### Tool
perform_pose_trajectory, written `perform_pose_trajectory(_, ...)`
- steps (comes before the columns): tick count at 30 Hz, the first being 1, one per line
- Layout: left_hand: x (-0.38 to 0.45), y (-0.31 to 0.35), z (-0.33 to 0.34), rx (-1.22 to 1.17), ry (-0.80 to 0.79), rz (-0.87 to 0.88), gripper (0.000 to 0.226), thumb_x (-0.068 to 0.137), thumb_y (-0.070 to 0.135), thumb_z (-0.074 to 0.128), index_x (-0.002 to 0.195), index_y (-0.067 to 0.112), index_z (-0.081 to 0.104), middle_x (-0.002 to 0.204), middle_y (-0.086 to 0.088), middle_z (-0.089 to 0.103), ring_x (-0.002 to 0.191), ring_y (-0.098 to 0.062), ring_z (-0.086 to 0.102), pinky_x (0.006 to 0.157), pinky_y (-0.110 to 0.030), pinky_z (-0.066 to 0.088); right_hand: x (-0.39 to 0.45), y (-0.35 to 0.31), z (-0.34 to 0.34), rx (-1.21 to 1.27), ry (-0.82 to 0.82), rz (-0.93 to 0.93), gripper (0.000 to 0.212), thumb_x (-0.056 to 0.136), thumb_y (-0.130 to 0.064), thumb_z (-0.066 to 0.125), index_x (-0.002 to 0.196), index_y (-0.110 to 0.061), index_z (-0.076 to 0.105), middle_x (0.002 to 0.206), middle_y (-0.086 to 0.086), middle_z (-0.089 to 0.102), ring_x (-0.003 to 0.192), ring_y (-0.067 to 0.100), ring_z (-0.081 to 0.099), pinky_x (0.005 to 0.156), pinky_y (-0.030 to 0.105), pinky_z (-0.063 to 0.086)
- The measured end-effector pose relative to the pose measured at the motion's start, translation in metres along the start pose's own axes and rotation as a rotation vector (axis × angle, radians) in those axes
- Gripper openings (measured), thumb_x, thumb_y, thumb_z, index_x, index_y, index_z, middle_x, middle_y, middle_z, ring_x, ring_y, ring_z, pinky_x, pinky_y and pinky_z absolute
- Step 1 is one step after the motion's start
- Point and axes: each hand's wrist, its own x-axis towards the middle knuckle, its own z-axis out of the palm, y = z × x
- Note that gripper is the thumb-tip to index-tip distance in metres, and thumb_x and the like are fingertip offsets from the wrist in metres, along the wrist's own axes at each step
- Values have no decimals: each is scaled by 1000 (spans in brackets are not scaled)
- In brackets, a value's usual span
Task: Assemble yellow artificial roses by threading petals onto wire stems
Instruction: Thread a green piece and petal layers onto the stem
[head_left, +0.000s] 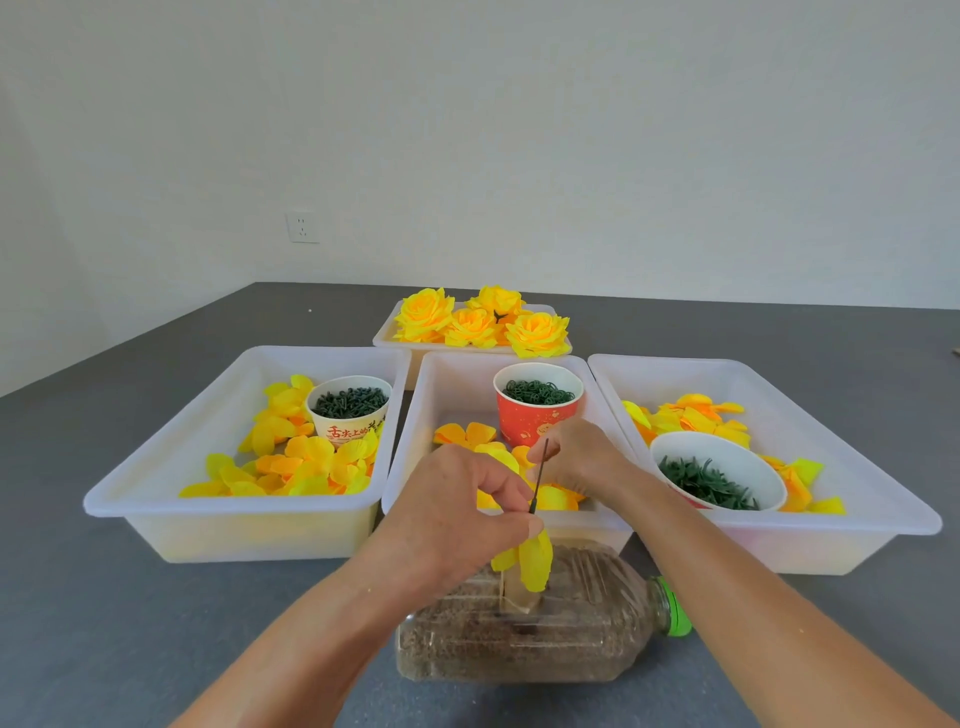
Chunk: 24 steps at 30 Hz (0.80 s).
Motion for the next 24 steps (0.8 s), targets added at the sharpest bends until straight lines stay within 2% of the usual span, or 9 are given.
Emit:
perform_pose_trajectory(4, 1, -1, -4, -60, -29, -72, 9, 71, 23, 79, 65, 20, 73, 85, 7, 72, 89, -5, 63, 86, -24, 46, 2, -8, 3, -16, -7, -33, 33, 74, -16, 75, 96, 8, 68, 103, 25, 66, 95, 35, 61, 83, 43, 49)
perform_pose_trajectory(6, 1, -1, -6, -94, -36, -85, 7, 70, 22, 80, 66, 20, 74, 84, 5, 72, 89, -7, 64, 88, -29, 47, 3, -13, 6, -60, -25, -52, 21, 72, -16, 75, 68, 2, 66, 72, 23, 60, 71, 31, 51, 62, 33, 41)
perform_pose_trajectory(7, 0, 0, -6, -97, -40, -82, 8, 69, 22, 80, 64, 21, 73, 83, 6, 72, 88, -5, 64, 88, -29, 48, 4, -15, 8, -80, -26, -56, 29, 71, -15, 74, 52, -5, 54, 56, 14, 47, 66, 27, 39, 54, 30, 31)
perform_pose_trajectory(10, 1, 1, -7, -86, -51, -74, 12, 69, 20, 80, 63, 23, 71, 84, 6, 72, 87, -5, 64, 88, -30, 49, 5, -19, 12, -176, -4, -97, 47, 72, -9, 68, 43, -18, 32, 49, -1, 27, 68, 17, 31, 48, 24, 12)
perform_pose_trajectory(13, 3, 3, -8, -105, -62, -68, 11, 69, 15, 80, 64, 20, 72, 84, -1, 72, 88, -14, 66, 88, -35, 51, 6, -17, 10, -183, 36, -91, 48, 79, -8, 64, 45, -19, 32, 52, -1, 30, 71, 19, 34, 48, 24, 21)
perform_pose_trajectory(15, 3, 3, -8, -143, -71, -68, 15, 69, 11, 80, 61, 20, 71, 84, -7, 72, 88, -23, 66, 88, -41, 51, 8, -12, 7, -151, 84, -69, 48, 85, -11, 62, 47, -17, 33, 56, 4, 39, 71, 22, 39, 58, 24, 33)
perform_pose_trajectory(18, 5, 2, -8, -200, -85, -81, 14, 70, 7, 79, 62, 17, 72, 85, -14, 72, 90, -32, 66, 89, -45, 51, 8, -6, 0, -39, 207, -33, 24, 83, -8, 63, 60, -3, 61, 73, 17, 66, 78, 30, 61, 72, 34, 50)
perform_pose_trajectory(22, 6, 1, -7, -240, -101, -91, 6, 71, 6, 78, 74, 5, 73, 89, -18, 71, 92, -32, 65, 87, -41, 50, 9, 3, -3, 94, 316, -37, 16, 77, -12, 72, 76, 4, 68, 72, 10, 62, 72, 22, 56, 69, 31, 44)
perform_pose_trajectory(24, 5, 2, -7, -255, -99, -99, 6, 72, 5, 77, 76, 3, 72, 92, -21, 69, 87, -32, 64, 88, -42, 50, 7, 5, -4, 233, 353, 8, 13, 73, -11, 76, 80, -1, 70, 71, 4, 62, 67, 17, 56, 67, 31, 45)
